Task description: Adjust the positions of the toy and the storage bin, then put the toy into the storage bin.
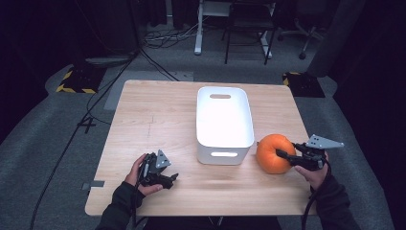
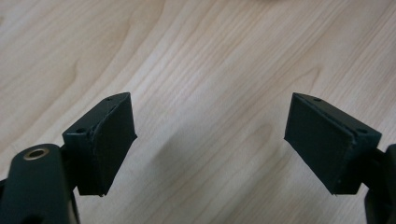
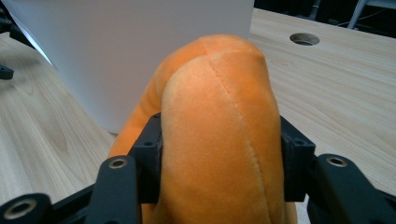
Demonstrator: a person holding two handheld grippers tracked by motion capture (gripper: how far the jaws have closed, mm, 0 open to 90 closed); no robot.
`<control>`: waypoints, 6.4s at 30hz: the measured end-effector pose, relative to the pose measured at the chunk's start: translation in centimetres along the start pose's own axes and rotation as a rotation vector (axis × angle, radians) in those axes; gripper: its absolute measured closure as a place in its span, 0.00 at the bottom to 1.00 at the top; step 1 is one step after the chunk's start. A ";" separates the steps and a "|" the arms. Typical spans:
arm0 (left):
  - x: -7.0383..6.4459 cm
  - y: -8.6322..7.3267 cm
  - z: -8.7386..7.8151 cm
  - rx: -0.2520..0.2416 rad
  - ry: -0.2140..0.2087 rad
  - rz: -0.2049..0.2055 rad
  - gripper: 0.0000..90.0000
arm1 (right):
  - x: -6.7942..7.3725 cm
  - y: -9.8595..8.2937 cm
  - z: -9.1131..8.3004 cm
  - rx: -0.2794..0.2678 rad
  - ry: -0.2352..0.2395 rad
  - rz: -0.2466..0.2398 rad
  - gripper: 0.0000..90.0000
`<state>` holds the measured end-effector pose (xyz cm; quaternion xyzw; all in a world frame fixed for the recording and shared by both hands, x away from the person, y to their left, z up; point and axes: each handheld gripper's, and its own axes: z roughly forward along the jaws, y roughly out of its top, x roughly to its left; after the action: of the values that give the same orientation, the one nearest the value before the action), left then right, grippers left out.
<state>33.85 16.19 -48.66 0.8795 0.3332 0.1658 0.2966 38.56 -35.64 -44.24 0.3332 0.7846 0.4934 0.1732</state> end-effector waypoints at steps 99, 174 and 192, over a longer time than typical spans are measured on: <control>0.4 -2.6 0.0 -0.056 -0.012 -0.161 0.16 | 2.0 6.7 -3.5 -0.213 -0.090 -0.119 0.59; 0.4 -2.6 0.0 -0.051 -0.016 -0.158 0.16 | 7.4 16.0 -0.9 -0.305 0.030 -0.251 0.58; 0.4 -2.6 0.0 -0.051 -0.016 -0.157 0.16 | 8.8 16.5 1.3 -0.288 0.077 -0.253 0.58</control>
<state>32.90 18.04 -50.24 0.8440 0.3946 0.1434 0.3339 38.83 -23.88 -29.69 0.1846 0.7475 0.5873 0.2496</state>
